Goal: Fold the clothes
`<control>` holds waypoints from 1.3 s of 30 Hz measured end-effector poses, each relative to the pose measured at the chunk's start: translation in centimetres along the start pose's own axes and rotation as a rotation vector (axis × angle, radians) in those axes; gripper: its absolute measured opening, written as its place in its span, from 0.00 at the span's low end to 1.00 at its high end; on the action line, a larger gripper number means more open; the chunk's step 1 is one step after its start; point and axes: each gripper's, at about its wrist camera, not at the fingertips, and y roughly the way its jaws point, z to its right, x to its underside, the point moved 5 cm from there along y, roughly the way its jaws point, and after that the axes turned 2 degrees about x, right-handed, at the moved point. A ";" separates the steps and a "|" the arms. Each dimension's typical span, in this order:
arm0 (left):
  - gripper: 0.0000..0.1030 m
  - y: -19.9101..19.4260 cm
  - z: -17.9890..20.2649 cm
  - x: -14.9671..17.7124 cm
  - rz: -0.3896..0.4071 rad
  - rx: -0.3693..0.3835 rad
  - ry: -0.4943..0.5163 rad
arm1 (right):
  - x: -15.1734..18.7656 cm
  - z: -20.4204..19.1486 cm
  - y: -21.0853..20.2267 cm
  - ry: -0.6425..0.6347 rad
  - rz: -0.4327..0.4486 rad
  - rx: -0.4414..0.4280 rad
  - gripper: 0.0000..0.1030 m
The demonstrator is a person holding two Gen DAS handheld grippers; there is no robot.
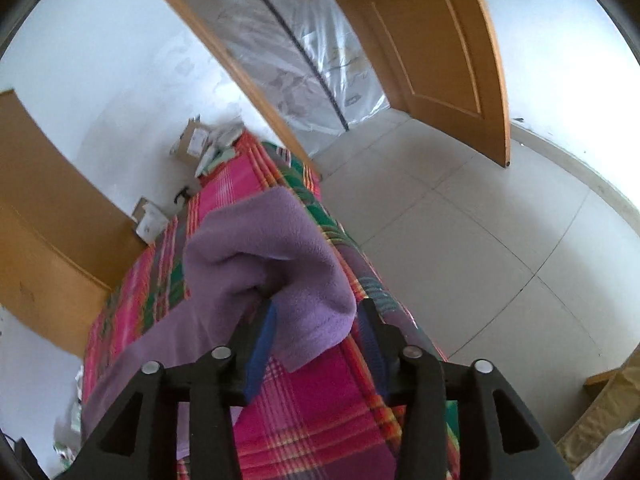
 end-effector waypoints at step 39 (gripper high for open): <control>0.11 0.8 -1.3 0.4 -0.058 0.053 -0.091 | -6.4 6.9 -1.1 0.023 0.046 0.245 0.24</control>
